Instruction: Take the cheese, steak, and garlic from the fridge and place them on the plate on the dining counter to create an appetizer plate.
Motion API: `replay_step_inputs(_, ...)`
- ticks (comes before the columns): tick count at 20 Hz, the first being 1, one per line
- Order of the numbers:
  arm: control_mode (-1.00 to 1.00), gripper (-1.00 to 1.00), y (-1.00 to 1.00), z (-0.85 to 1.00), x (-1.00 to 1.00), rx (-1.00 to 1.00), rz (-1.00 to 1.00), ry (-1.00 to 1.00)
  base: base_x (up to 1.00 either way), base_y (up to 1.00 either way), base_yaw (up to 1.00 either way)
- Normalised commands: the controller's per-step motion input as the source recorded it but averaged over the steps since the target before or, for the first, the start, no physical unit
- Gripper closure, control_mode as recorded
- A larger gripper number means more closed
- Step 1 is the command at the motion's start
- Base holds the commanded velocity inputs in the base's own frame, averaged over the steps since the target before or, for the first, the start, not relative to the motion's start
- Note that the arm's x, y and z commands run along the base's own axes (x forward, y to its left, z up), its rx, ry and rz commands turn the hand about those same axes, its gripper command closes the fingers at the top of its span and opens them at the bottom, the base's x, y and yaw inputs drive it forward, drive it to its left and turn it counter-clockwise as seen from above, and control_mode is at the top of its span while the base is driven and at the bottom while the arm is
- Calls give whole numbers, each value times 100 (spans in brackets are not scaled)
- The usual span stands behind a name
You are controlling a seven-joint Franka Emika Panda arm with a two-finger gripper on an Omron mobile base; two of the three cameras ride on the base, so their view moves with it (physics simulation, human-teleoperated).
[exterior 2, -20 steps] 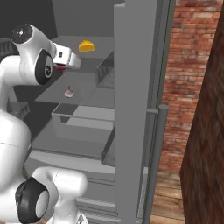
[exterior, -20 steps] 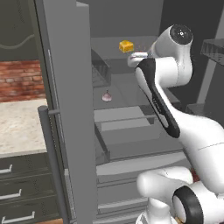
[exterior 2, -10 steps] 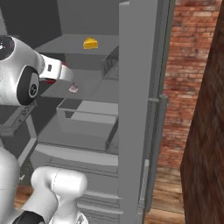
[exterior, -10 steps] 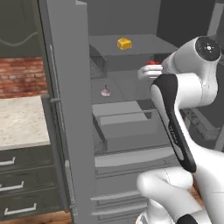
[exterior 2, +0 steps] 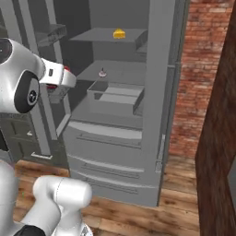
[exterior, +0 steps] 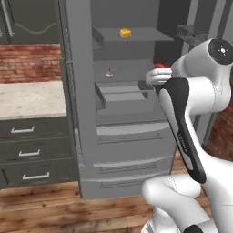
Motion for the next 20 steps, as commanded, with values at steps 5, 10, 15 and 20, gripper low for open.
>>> replay_step_inputs(5, 100, 100, 0, 0, 0, 0, 0, 0, -85, 0, 45)
replay_step_inputs(10, 100, 100, 0, 0, 0, 0, 0, 0, -49, 22, 63)
replay_step_inputs(15, 100, 100, 0, 0, 0, 0, 0, 0, -4, 49, 80)
replay_step_inputs(20, 100, 100, 0, 0, 0, 0, 0, 0, 20, 65, 73)
